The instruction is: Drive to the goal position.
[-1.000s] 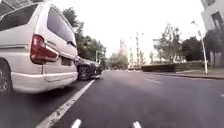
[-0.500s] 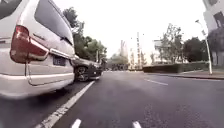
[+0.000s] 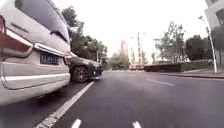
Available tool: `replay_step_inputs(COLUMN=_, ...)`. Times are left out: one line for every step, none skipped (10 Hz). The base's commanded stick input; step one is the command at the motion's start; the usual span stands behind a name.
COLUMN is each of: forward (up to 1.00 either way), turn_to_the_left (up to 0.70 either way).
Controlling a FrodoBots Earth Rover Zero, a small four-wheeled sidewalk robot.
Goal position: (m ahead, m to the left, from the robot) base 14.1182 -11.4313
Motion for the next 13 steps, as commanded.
replay_step_inputs(forward=0.70, turn_to_the_left=0.00)
replay_step_inputs(forward=0.70, turn_to_the_left=0.00)
replay_step_inputs(forward=0.70, turn_to_the_left=0.00)
replay_step_inputs(forward=0.70, turn_to_the_left=0.00)
replay_step_inputs(forward=0.70, turn_to_the_left=0.00)
replay_step_inputs(forward=0.70, turn_to_the_left=0.00)
replay_step_inputs(forward=0.70, turn_to_the_left=0.00)
replay_step_inputs(forward=0.70, turn_to_the_left=0.00)
replay_step_inputs(forward=0.70, turn_to_the_left=0.00)
replay_step_inputs(forward=0.70, turn_to_the_left=0.00)
replay_step_inputs(forward=0.70, turn_to_the_left=0.00)
replay_step_inputs(forward=0.70, turn_to_the_left=0.00)
replay_step_inputs(forward=0.70, turn_to_the_left=0.00)
